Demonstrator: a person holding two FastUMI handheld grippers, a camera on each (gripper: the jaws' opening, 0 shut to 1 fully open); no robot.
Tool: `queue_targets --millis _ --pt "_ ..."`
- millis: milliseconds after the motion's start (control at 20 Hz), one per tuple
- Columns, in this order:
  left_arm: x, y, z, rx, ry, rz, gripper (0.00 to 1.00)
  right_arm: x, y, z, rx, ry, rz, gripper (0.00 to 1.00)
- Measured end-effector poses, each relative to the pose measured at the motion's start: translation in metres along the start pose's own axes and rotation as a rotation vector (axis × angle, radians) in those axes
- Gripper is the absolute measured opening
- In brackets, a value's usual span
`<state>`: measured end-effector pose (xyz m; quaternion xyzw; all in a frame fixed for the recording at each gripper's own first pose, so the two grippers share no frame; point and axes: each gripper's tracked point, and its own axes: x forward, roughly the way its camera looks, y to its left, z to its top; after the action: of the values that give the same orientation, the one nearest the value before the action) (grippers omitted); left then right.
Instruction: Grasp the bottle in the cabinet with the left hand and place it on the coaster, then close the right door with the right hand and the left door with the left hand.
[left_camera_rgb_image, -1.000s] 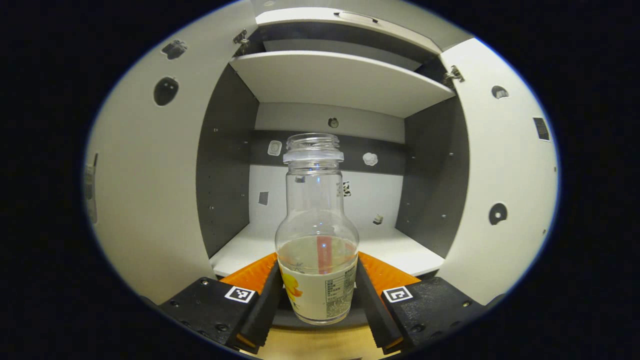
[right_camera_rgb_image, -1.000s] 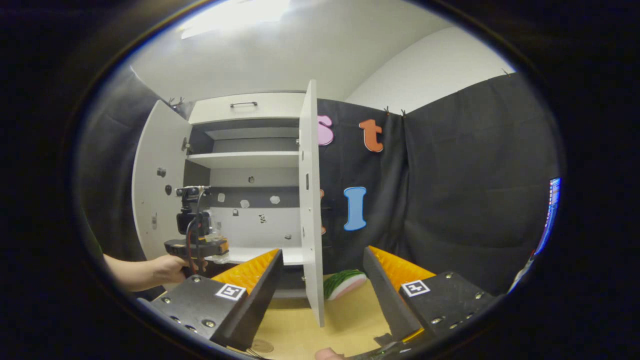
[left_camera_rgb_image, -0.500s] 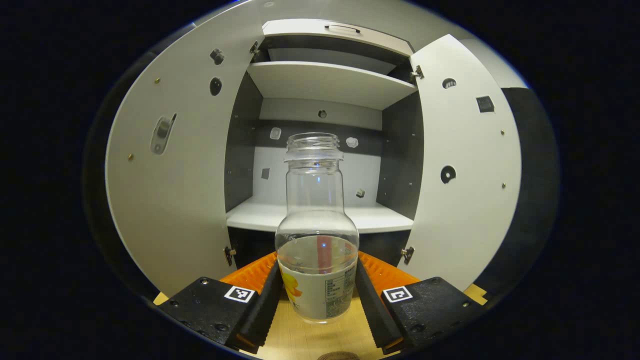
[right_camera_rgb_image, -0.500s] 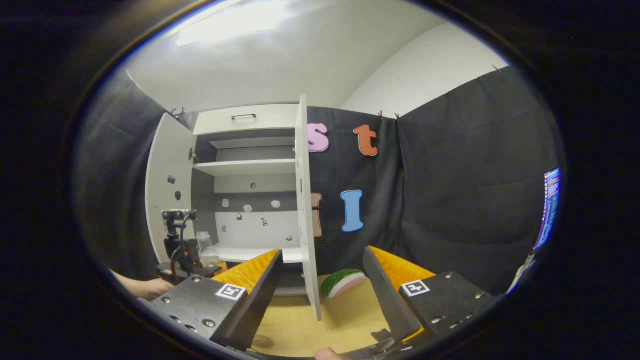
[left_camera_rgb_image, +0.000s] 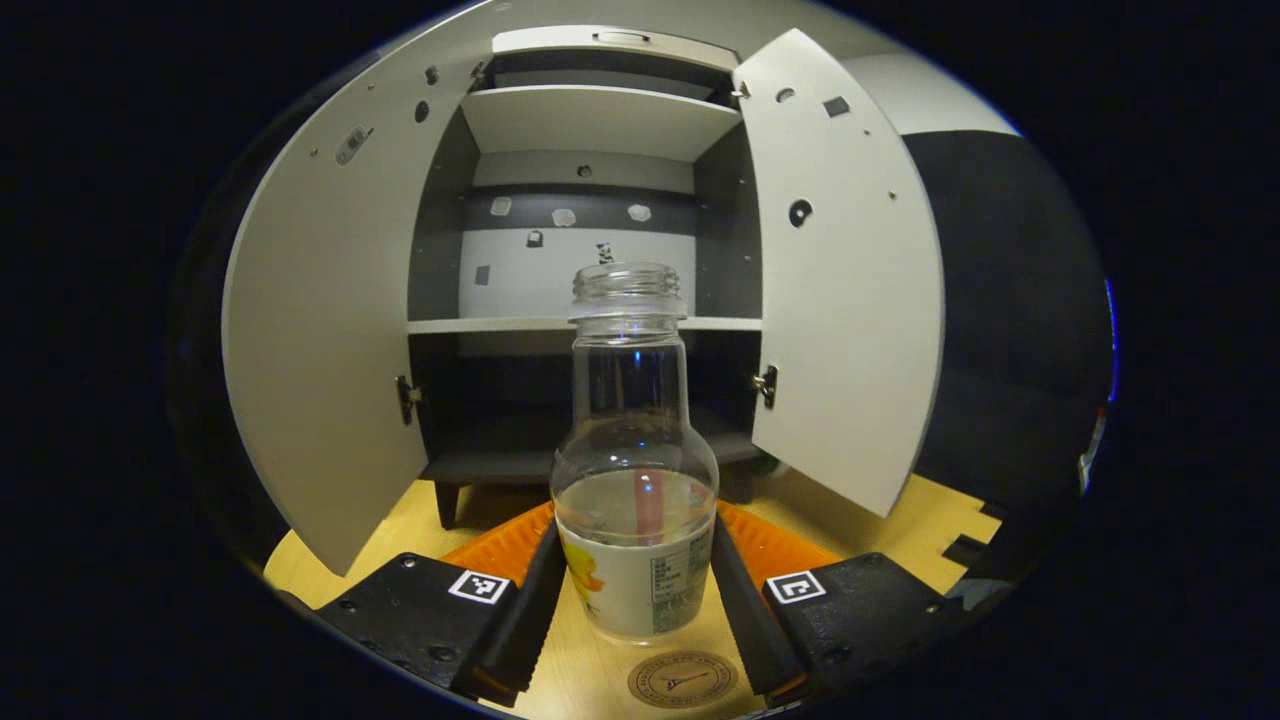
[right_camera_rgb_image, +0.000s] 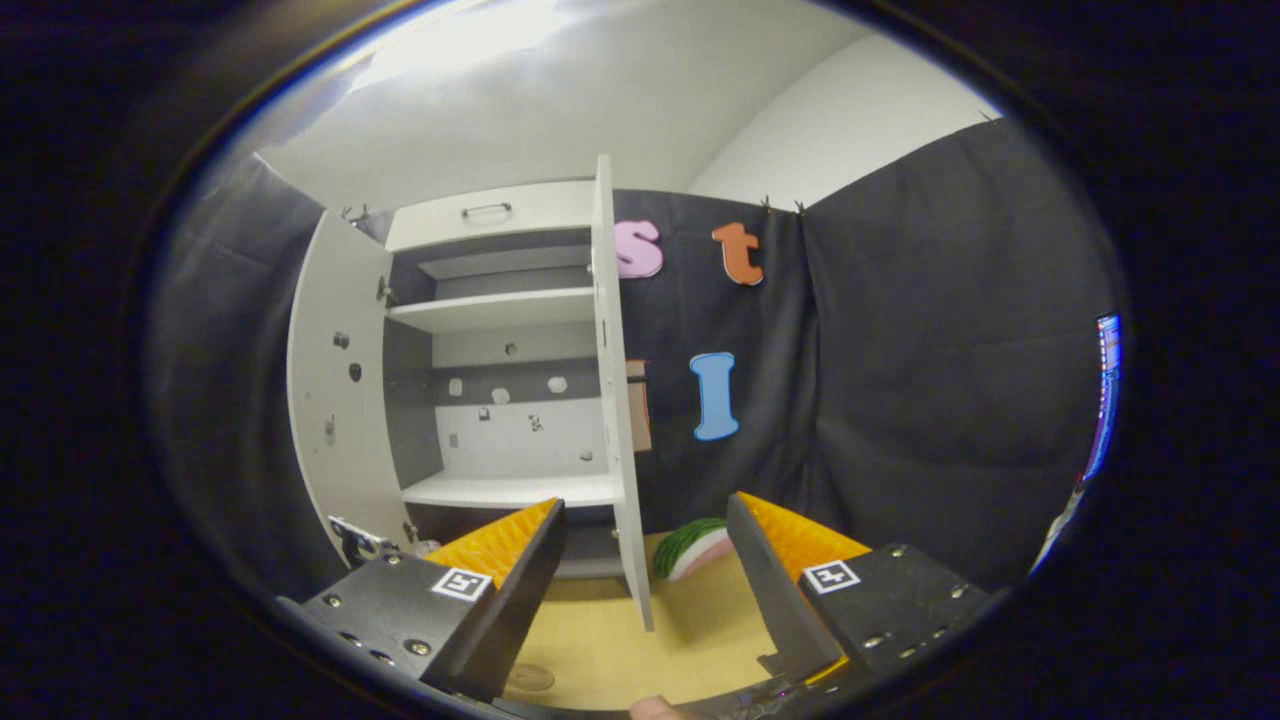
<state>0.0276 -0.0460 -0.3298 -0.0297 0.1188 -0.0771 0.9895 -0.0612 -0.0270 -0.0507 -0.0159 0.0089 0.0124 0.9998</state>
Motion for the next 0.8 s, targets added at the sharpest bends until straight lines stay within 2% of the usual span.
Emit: queue_targets --millis 200,250,300,350,450,500,550,650,700,800 --pt "-0.005 -0.023 -0.046 0.039 0.010 -0.080 0.78 0.027 0.023 -0.018 -0.039 0.066 0.029 0.97" --pt "-0.005 -0.027 -0.053 0.054 0.013 -0.089 0.79 0.033 0.027 -0.022 -0.058 0.079 0.034 0.93" --pt "-0.006 -0.030 -0.061 0.054 0.021 -0.102 0.78 0.038 0.033 -0.027 -0.071 0.091 0.047 0.98" --pt "-0.006 -0.035 -0.068 0.051 0.019 -0.117 0.78 0.041 0.039 -0.031 -0.076 0.101 0.061 0.93" --pt "-0.007 -0.039 -0.078 0.059 0.030 -0.132 0.80 0.048 0.045 -0.042 -0.074 0.122 0.073 0.98" --pt "-0.007 -0.043 -0.083 0.056 0.033 -0.146 0.79 0.050 0.045 -0.047 -0.068 0.134 0.071 0.94" --pt "-0.010 -0.047 -0.088 0.066 0.037 -0.157 0.79 0.051 0.045 -0.054 -0.064 0.148 0.068 0.98" --pt "-0.014 -0.050 -0.101 0.093 0.051 -0.176 0.79 0.054 0.041 -0.063 -0.057 0.166 0.049 0.93" --pt "-0.016 -0.050 -0.107 0.106 0.056 -0.182 0.79 0.055 0.039 -0.064 -0.052 0.169 0.040 0.98" --pt "-0.019 -0.049 -0.116 0.114 0.068 -0.195 0.79 0.056 0.036 -0.069 -0.044 0.176 0.023 0.98"
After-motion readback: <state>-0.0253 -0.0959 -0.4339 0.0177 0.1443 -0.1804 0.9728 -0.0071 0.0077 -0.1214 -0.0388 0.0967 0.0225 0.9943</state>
